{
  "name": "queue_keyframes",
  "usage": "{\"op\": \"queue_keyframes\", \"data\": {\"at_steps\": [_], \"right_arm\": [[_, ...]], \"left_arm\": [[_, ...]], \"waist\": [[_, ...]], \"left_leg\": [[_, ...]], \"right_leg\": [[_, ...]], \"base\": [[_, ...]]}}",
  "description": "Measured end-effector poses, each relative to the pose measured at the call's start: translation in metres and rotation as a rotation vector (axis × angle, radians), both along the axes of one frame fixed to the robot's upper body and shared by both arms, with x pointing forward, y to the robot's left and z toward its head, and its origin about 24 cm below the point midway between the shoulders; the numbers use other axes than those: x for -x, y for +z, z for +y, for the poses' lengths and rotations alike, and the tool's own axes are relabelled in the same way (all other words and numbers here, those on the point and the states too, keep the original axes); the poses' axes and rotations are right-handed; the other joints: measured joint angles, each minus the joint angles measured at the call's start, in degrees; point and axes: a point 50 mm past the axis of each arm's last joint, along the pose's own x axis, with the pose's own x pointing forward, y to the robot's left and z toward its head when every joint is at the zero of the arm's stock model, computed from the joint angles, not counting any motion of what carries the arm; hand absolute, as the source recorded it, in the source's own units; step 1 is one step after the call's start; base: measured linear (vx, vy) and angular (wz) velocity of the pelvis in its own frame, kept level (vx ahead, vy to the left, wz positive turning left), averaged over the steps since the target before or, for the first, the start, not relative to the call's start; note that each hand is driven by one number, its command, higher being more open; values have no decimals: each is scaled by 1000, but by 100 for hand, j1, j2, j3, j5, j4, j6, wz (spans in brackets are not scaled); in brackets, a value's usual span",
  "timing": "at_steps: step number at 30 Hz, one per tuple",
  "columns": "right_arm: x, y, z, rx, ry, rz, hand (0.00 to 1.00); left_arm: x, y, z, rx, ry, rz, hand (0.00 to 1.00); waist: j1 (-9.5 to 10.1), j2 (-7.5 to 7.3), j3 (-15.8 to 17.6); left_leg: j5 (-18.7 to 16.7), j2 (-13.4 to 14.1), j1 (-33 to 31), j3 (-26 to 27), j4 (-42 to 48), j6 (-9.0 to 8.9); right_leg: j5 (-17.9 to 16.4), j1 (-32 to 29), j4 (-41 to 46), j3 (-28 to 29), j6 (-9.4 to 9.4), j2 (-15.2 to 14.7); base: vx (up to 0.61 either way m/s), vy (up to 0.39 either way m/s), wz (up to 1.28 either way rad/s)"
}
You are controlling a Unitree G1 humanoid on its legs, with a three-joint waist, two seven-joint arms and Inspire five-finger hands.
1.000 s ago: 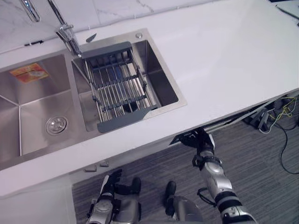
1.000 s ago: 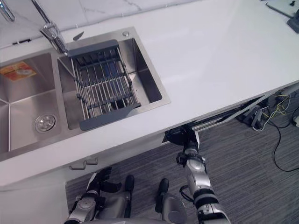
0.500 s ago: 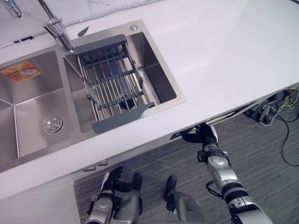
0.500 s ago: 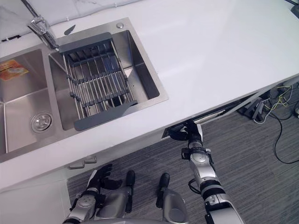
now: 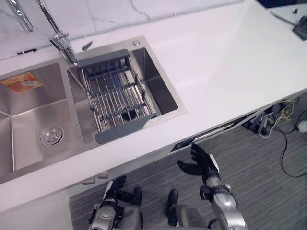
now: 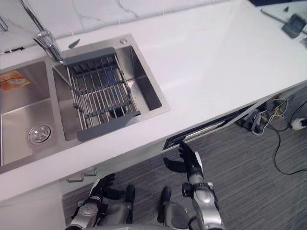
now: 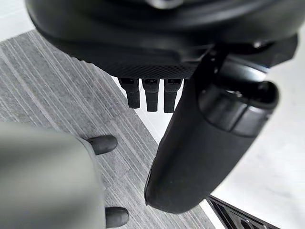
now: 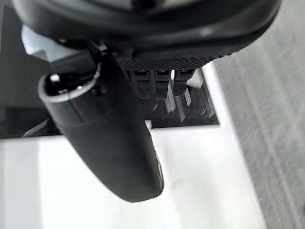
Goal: Walk over to the sink, pick up the cup, carry it to the dishwasher, place the cup inside the dishwasher, then close the dishwasher door
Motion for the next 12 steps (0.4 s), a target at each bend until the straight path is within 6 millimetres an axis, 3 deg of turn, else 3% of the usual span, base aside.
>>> {"op": "queue_keyframes", "data": {"at_steps": [7, 12], "right_arm": [[48, -54, -19, -14, -145, 298, 90], [72, -72, -21, -34, -173, 426, 90]], "left_arm": [[15, -6, 2, 7, 5, 55, 90], [20, -8, 3, 10, 8, 75, 90]], "waist": [[-23, -29, -437], [-23, 16, -582]], "left_leg": [[-28, -17, 224, 56, -61, 9], [-24, -18, 302, 48, -70, 15]], "right_leg": [[33, 227, -147, 46, 43, 2], [43, 310, -156, 46, 44, 2]], "base": [[16, 5, -3], [-17, 0, 0]]}}
